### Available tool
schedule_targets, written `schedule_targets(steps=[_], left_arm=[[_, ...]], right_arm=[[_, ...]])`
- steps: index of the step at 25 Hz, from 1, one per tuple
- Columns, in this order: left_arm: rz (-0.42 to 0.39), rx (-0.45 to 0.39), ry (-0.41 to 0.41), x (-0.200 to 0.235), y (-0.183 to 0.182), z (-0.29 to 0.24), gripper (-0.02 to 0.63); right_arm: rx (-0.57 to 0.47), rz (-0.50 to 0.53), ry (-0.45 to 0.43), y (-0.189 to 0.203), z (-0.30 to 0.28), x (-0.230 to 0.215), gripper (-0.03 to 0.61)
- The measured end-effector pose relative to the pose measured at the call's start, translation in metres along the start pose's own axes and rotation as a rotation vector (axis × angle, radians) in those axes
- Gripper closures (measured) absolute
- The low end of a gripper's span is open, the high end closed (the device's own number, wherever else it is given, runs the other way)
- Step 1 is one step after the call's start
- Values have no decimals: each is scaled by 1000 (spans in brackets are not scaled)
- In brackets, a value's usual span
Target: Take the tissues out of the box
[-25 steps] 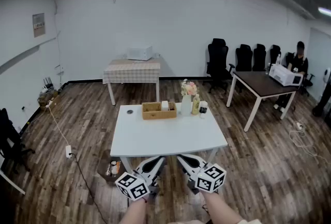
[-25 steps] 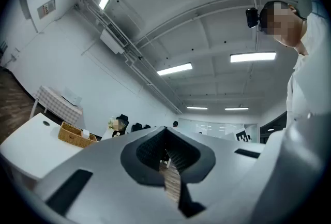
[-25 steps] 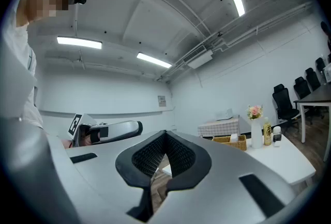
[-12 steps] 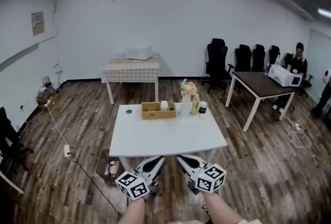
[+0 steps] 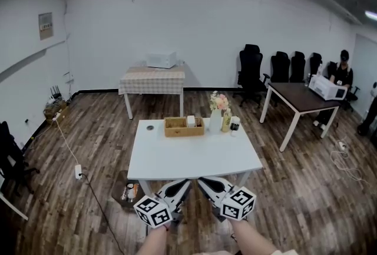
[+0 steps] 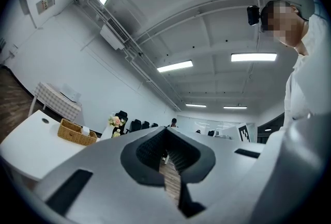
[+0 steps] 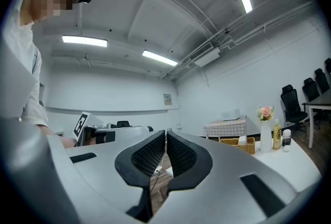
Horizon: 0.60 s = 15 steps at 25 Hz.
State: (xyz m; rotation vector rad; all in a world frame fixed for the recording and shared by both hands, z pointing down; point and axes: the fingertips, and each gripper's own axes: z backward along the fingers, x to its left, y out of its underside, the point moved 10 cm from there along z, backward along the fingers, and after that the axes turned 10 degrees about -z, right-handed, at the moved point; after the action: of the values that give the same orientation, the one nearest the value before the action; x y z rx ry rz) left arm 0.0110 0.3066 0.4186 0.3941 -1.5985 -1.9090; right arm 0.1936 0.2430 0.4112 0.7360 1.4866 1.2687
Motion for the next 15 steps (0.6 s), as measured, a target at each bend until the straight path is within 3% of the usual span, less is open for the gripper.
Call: schedule_targets(steps=[4,15], left_arm=[[-6,9,15,1,2,1,614],[63,15,49,20,11,-2,614]], right_arm=[[29,41,-30,5,-14,10,546],[36,-13,-15,17,-26,-5,545]])
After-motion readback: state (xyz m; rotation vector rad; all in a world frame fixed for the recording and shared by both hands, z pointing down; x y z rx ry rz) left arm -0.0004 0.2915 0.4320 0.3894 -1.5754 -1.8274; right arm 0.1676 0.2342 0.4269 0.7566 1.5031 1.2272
